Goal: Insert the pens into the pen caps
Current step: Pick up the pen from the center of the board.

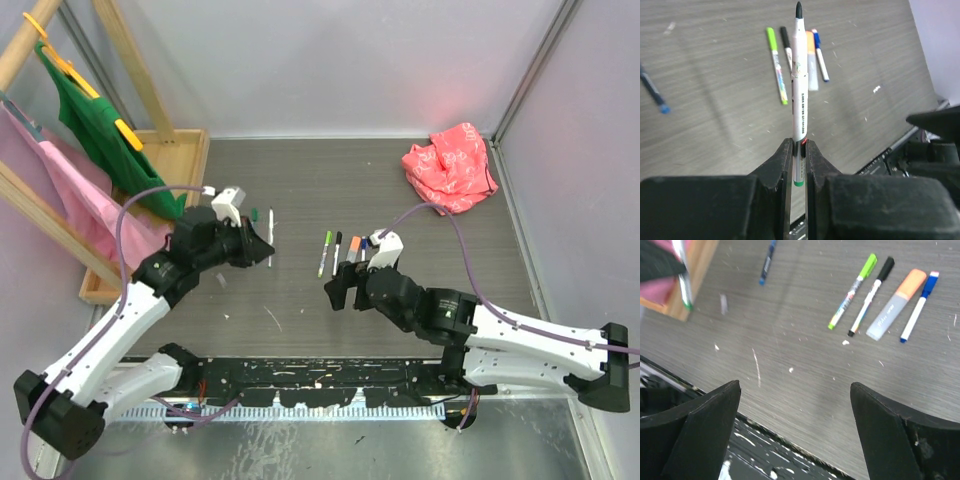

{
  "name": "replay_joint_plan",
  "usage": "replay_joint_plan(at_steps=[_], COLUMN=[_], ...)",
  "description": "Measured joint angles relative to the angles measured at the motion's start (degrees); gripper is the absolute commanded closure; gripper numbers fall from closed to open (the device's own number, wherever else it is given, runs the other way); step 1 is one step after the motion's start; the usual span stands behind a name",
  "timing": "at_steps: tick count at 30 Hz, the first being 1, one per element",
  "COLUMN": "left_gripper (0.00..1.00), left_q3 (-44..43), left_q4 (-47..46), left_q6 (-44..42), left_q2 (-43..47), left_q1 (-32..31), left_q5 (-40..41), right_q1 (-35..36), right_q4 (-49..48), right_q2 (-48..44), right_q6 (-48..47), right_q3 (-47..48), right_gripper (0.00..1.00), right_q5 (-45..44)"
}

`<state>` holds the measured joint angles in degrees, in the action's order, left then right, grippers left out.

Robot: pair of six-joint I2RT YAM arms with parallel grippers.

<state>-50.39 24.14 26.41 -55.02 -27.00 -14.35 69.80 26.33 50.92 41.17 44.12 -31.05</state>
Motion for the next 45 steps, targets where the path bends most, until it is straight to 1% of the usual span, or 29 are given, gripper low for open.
replay_joint_plan(at_steps=[5,8,16,19,23,26,33,38,40,43,45], left_gripper=[1.00,1.00,1.00,1.00,1.00,1.00,1.00,1.00,0.98,0.94,0.87], left_q3=[4.44,5.29,5.07,4.44,3.96,3.34,2.47,2.16,2.08,2.08,2.01], left_q4=[-2.32,-3.89,-8.44,-9.40,-10.84,-11.67,-13.29,-13.73,-13.81,-14.03,-14.03], left_q6=[5.84,7.96,9.75,9.79,9.90,9.99,10.03,10.03,10.03,10.01,10.01], left_q2=[4.31,4.81,1.01,-1.22,-2.51,-2.60,-2.73,-3.63,-3.85,-3.89,-3.91], left_q1=[-9.94,-14.84,-27.02,-30.42,-33.03,-34.14,-35.04,-35.89,-36.06,-36.04,-36.04], left_q5=[3.45,5.66,11.61,13.44,15.23,16.35,17.18,17.14,17.11,17.20,17.38], right_q1=[-1.86,-2.21,-2.34,-2.43,-2.45,-2.54,-2.82,-2.91,-2.93,-3.02,-3.08], right_q4=[-6.78,-10.08,-16.24,-17.46,-18.64,-19.04,-19.10,-19.65,-20.00,-19.93,-19.93], right_q2=[-2.97,-4.17,-4.44,-4.42,-4.39,-4.37,-3.28,-2.62,-2.54,-2.54,-2.54], right_q6=[0.72,2.21,6.23,7.37,8.50,8.98,10.25,10.27,10.25,10.05,10.05], right_q3=[-0.63,-0.63,-1.44,-2.14,-2.91,-3.50,-4.72,-4.74,-4.74,-4.81,-4.81], right_gripper=[0.13,0.18,0.33,0.38,0.43,0.49,0.61,0.77,0.86,0.93,0.95], right_q5=[0.24,-0.07,-0.20,-0.15,0.17,0.52,1.60,2.32,2.58,2.58,2.60])
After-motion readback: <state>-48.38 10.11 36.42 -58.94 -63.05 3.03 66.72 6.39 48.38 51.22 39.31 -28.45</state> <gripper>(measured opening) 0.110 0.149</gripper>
